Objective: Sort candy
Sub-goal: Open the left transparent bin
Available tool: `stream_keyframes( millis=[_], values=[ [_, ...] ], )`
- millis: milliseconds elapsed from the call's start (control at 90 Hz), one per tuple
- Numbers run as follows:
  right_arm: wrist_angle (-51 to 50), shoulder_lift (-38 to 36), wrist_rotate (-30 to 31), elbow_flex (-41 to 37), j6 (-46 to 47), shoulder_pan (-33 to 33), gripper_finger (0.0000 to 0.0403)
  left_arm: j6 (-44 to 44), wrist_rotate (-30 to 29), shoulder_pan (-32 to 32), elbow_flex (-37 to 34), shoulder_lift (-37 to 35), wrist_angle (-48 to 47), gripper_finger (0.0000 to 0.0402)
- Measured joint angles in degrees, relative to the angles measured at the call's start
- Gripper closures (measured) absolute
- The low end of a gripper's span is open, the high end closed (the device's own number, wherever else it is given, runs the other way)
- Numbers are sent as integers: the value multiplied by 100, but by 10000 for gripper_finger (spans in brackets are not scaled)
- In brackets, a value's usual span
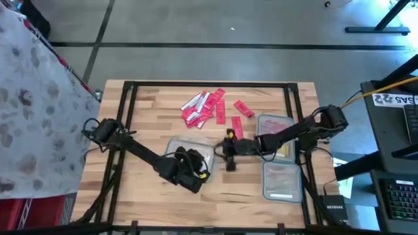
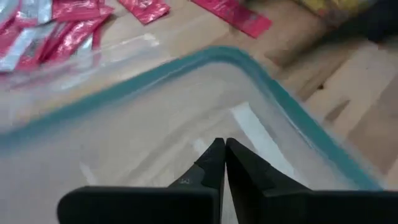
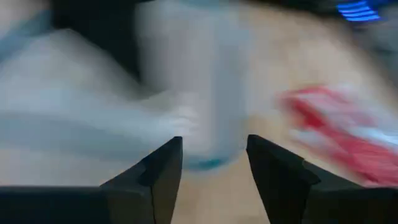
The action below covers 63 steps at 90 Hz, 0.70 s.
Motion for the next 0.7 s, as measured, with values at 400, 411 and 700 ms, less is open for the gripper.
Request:
stream_keyframes(
  millis=[400,411,700],
  values=[
    [-627,-459,-754,86,46,286,233,2095,-234,266,441,-877,-16,401],
    [-616,-465,-991,86,51,312,233,2098,-217,263,441,-903,-19,401],
    [-79,183,-3937,561,648,1138,233,873,1277,94,461,-1043,-1299,401]
  ],
)
